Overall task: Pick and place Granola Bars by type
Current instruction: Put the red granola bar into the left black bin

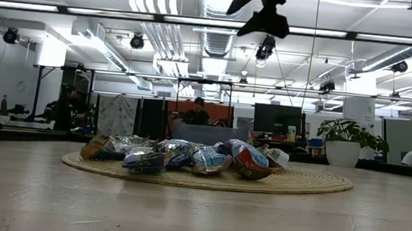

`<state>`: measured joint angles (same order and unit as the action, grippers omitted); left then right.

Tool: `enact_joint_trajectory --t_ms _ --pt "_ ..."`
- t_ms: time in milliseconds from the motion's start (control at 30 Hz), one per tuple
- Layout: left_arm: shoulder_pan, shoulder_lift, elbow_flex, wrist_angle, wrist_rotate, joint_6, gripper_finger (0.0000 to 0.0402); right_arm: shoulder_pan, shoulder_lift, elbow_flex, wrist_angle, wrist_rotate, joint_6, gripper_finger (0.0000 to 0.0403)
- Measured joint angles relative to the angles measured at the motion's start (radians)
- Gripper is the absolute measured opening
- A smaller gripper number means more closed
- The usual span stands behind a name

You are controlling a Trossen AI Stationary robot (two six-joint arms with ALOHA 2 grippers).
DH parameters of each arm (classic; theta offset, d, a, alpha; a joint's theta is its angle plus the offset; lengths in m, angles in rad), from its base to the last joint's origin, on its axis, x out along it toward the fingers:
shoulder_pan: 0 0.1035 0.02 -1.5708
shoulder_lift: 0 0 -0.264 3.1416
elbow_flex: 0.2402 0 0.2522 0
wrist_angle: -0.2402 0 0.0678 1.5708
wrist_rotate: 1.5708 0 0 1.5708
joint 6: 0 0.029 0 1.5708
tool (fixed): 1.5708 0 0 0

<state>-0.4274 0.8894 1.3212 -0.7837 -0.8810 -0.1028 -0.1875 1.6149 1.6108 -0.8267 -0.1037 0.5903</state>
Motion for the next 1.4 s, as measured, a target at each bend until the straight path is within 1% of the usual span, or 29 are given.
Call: enact_joint_trajectory --t_ms 167,300,433,500,633,933,1400 --pt "0.0 0.002 0.0 -0.003 0.0 -0.003 0.0 0.0 0.077 0.0 -0.026 0.002 0.073 0.0223" --pt "0.0 0.002 0.0 -0.003 0.0 -0.004 0.0 0.0 0.124 -0.001 -0.1 0.007 0.142 0.0221" --pt "0.0 0.002 0.0 -0.003 0.0 -0.005 0.0 0.01 0.153 -0.001 -0.208 0.08 0.198 0.0219" --pt "0.0 0.002 0.0 -0.003 0.0 -0.005 0.0 0.013 0.163 -0.001 -0.233 0.111 0.225 0.0219" --pt "0.0 0.002 0.0 -0.005 0.0 -0.005 0.0 0.027 0.18 -0.001 -0.236 0.114 0.261 0.0219" --pt "0.0 0.003 -0.001 -0.028 0.0 -0.027 0.0 0.114 0.249 -0.001 -0.24 0.133 0.335 0.0219" --pt "-0.001 0.004 -0.001 -0.026 0.0 -0.037 0.0 0.168 0.38 -0.002 -0.237 0.128 0.38 0.0219"
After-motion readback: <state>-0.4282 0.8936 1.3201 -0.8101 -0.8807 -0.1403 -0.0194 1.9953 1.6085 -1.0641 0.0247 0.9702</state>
